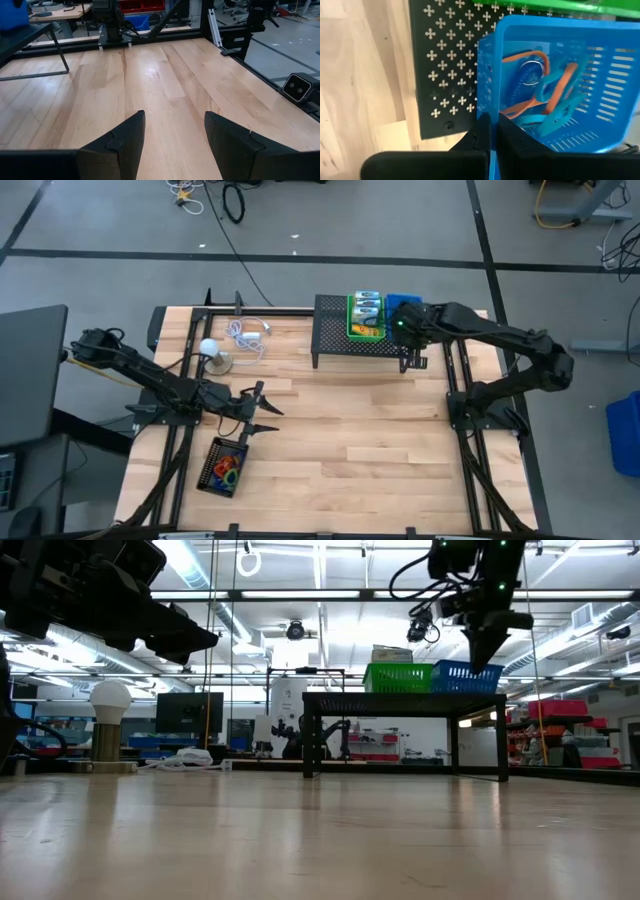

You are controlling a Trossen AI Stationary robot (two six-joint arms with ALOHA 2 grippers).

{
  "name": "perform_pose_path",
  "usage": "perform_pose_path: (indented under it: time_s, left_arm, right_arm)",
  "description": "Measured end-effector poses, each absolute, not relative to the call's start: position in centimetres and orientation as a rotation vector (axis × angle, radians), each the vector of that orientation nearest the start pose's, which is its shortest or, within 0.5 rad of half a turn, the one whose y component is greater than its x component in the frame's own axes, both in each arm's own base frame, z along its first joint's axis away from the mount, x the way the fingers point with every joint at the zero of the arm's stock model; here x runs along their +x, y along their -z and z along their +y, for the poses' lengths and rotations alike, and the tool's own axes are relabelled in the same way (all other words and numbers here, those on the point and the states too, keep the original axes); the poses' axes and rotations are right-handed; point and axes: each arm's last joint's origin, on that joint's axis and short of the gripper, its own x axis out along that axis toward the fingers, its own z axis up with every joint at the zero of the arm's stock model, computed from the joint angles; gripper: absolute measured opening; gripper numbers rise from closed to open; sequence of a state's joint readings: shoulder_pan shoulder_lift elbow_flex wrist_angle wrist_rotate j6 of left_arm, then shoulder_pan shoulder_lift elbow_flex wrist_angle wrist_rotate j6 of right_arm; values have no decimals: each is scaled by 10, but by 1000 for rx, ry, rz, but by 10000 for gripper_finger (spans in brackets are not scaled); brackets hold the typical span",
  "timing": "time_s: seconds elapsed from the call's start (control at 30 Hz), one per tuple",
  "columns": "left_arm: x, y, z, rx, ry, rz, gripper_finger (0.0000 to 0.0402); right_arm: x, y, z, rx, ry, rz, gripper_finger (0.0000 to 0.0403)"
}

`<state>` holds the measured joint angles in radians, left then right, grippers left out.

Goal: Pick & Place Office Desk Supplies
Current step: Put the blue bin on the shelf

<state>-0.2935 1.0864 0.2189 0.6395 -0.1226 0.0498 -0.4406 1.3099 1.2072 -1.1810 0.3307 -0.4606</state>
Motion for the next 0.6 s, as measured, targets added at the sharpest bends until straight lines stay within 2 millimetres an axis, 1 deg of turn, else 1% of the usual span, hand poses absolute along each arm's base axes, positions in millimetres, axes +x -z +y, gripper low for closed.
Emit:
perform_pose_path:
  time_s: [0.17,0.5,0.6]
  left_arm:
    - [188,-167,-53,96,176,219,213]
    - [188,-167,-53,97,176,220,213]
    - [188,-167,-53,97,176,220,213]
  right_arm:
    - [210,-299,-109,-305,340,1451,8]
    - [211,-298,-103,-310,301,1461,8]
    - [208,-302,-101,-300,325,1485,8]
